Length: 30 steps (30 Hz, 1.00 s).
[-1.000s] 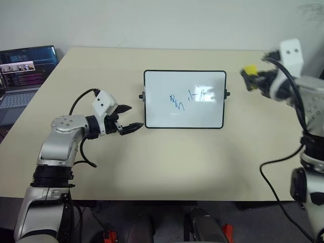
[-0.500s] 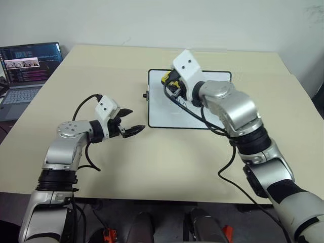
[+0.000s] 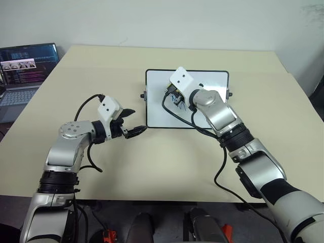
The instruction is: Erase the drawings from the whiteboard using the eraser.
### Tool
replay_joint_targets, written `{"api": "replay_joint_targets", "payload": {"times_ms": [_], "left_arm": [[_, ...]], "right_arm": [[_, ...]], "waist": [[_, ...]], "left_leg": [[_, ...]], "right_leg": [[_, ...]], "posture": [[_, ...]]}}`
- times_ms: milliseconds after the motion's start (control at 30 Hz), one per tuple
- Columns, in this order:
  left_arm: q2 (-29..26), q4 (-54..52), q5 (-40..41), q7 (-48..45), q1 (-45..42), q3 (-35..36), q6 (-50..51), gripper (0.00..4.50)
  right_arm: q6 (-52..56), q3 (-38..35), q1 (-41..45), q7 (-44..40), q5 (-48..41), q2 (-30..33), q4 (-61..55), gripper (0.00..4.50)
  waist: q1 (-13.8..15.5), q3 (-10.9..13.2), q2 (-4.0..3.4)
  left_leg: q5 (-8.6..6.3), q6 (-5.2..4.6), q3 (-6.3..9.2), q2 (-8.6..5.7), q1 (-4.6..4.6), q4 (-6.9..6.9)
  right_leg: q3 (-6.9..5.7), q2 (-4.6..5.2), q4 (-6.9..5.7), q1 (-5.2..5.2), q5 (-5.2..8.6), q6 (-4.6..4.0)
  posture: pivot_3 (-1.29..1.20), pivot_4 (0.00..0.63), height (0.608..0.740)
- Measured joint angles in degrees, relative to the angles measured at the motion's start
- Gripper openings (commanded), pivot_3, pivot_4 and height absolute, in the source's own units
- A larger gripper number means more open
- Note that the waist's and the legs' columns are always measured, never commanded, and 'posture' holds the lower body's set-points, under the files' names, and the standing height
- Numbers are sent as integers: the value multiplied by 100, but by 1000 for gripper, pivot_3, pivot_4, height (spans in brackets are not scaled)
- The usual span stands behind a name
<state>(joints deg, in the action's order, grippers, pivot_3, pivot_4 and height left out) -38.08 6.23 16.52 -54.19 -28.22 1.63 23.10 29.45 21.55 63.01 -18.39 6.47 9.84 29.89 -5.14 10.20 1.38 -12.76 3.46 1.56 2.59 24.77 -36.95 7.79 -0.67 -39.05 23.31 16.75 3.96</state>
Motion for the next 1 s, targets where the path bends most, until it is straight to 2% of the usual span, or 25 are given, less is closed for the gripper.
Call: {"api": "replay_joint_targets", "payload": {"times_ms": [233,500,733,1000], "left_arm": [[-1,-1,0,-2,26,1,6,4500],[-24,-5,-1,-31,36,4,4,4500],[-25,14,-9,-49,-18,-8,-5,4500],[1,101,-19,-68,-115,-27,-90,4500]], "right_arm": [[-692,-16,-308,-33,212,-104,375,997],[-771,36,-961,-405,361,-115,160,997],[-754,103,-1324,-659,470,-74,-160,994],[-768,-70,-1185,-476,454,-54,5,992]], "waist": [[-2,-24,14],[-24,-43,42],[-35,-48,46],[-2,-46,45]], "left_leg": [[0,0,3,0,-37,-1],[-3,0,9,0,-196,7],[-3,0,22,1,-199,5],[-2,1,36,0,-192,3]], "right_leg": [[-3,-2,-9,-35,1,-1],[-12,-2,5,-201,21,-18],[-22,-4,2,-206,26,-11],[-36,-2,3,-204,24,-16]], "posture": [[0,150,740],[0,150,740],[0,150,740],[0,150,740]]}}
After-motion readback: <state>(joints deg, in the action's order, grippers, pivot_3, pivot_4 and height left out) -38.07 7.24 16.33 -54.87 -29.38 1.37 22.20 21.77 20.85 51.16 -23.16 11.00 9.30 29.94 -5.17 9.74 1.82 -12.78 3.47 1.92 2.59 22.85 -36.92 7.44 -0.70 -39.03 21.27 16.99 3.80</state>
